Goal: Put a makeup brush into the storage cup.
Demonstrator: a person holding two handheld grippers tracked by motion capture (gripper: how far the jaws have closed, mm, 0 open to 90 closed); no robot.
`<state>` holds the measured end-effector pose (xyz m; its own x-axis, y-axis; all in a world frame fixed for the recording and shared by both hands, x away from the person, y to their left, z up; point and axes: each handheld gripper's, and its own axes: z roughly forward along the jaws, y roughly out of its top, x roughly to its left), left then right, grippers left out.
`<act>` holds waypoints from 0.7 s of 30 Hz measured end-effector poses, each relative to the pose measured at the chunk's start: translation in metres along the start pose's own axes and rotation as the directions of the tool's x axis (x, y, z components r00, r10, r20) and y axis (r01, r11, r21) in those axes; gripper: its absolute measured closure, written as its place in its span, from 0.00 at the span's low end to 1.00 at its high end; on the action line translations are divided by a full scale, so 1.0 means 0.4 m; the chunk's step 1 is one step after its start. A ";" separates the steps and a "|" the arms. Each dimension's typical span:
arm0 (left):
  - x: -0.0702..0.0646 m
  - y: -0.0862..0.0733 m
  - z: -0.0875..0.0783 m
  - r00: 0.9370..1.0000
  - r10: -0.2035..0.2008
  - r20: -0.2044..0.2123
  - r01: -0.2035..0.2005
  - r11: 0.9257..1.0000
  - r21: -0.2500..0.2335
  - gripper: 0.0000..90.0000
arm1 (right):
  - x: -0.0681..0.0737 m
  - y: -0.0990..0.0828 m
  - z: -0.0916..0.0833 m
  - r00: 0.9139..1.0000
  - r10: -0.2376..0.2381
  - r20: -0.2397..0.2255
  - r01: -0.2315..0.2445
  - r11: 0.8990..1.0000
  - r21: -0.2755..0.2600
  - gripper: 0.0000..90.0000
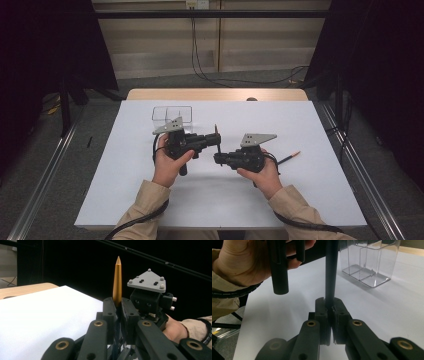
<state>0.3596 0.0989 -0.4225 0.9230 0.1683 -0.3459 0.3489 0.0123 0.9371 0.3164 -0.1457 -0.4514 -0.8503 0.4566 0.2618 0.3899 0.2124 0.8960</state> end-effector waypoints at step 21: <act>-0.006 0.010 -0.014 1.000 0.029 -0.010 -0.029 1.000 -0.006 0.93 | 0.003 0.004 -0.013 1.000 0.017 -0.007 -0.017 0.999 -0.051 0.60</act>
<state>0.3577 0.1041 -0.4177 0.9312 0.1781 -0.3181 0.3209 0.0133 0.9470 0.3139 -0.1492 -0.4478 -0.8460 0.4541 0.2794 0.3861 0.1605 0.9084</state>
